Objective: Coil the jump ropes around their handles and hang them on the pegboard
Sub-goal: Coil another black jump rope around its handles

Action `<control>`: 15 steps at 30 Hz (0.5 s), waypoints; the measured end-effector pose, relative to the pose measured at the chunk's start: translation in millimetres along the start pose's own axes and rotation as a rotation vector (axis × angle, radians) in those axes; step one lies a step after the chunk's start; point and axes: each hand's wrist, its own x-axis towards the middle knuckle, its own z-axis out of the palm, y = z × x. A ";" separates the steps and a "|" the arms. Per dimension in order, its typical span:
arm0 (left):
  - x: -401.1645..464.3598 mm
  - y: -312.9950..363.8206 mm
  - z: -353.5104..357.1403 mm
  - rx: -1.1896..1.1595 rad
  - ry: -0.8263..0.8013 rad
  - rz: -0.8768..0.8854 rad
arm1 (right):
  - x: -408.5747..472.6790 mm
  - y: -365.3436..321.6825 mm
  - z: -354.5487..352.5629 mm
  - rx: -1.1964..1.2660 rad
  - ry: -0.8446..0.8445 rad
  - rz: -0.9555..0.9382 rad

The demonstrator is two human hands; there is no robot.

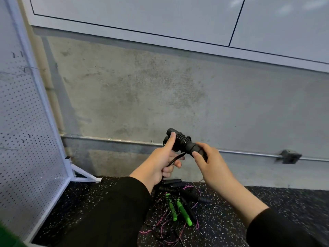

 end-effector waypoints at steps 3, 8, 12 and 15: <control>5.8 3.0 10.4 -0.011 -0.009 -0.011 | 1.1 4.7 -11.1 -0.095 0.013 -0.026; 21.6 -1.8 22.2 -0.158 -0.009 -0.008 | 10.7 17.5 -12.4 -0.220 0.006 -0.150; 33.1 1.4 28.2 -0.163 0.074 0.030 | 21.3 32.7 -10.8 -0.006 -0.045 -0.126; 39.2 3.5 32.3 -0.063 0.083 0.113 | 34.8 37.2 -17.2 0.741 -0.199 0.310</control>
